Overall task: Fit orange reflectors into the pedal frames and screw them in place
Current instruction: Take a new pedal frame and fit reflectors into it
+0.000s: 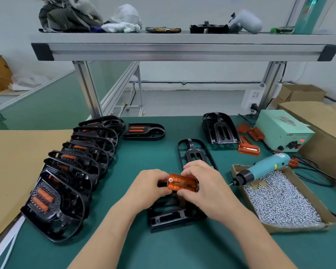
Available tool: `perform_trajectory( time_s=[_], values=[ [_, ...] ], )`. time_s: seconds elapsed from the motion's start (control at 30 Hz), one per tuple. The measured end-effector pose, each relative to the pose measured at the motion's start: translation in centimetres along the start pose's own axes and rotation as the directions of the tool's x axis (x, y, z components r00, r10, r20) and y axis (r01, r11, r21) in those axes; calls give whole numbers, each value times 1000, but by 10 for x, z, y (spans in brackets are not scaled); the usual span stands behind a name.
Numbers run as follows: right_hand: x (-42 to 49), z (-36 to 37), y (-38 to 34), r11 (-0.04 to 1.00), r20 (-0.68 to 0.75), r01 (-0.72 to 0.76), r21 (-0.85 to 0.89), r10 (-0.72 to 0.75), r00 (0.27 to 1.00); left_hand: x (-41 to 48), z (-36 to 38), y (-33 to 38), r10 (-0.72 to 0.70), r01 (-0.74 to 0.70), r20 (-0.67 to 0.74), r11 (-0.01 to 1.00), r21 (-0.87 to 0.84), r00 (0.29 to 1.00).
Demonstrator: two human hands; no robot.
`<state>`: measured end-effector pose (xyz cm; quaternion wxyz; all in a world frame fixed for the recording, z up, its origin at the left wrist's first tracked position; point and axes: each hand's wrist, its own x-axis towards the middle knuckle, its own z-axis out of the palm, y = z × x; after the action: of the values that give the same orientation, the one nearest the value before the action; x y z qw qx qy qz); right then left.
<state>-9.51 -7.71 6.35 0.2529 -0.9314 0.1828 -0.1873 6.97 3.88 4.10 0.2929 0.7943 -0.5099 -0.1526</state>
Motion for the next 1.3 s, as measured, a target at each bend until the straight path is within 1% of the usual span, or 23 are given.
perform_trajectory(
  time_s=[0.07,0.13,0.17,0.27,0.43,0.63,0.8,0.93,1.03,1.1,1.17,1.2,1.3],
  values=[
    [-1,-1,0,1000,15,2,-8,-2,1000,0,6,-1,8,-8,0,978,-208,1000],
    [-1,-1,-1,1000,38,8,-28,-7,999,-4,8,-5,-58,45,-21,913,-406,998],
    [0,0,-1,999,56,16,-43,-13,998,-6,8,-9,-105,75,-39,882,-465,994],
    [2,5,-2,995,113,58,-79,-49,992,-15,4,-22,-191,121,-76,833,-540,979],
    [8,17,-12,992,200,95,-77,-78,977,-29,-2,-36,-208,106,-101,789,-605,973],
    [17,20,-17,995,292,51,-81,-26,956,-32,1,-38,-159,80,-75,786,-613,984],
    [20,19,-15,996,329,40,-76,-13,944,-34,-1,-41,-124,83,-22,776,-625,992],
    [21,20,-14,996,341,45,-75,-16,940,-34,-2,-38,-107,90,-1,845,-526,994],
    [23,19,-12,994,375,32,-101,9,927,-33,0,-38,-72,79,34,894,-442,997],
    [23,19,-9,996,394,14,-88,22,919,-32,1,-38,-49,65,49,918,-391,998],
    [20,18,-7,999,376,-16,-28,25,926,-31,0,-37,-45,61,51,930,-361,998],
    [19,18,-7,1000,345,-18,0,17,938,-31,0,-37,-45,60,49,933,-355,998],
    [16,10,-6,999,177,15,32,-20,984,-33,1,-32,-42,44,13,929,-367,999]
  ],
)
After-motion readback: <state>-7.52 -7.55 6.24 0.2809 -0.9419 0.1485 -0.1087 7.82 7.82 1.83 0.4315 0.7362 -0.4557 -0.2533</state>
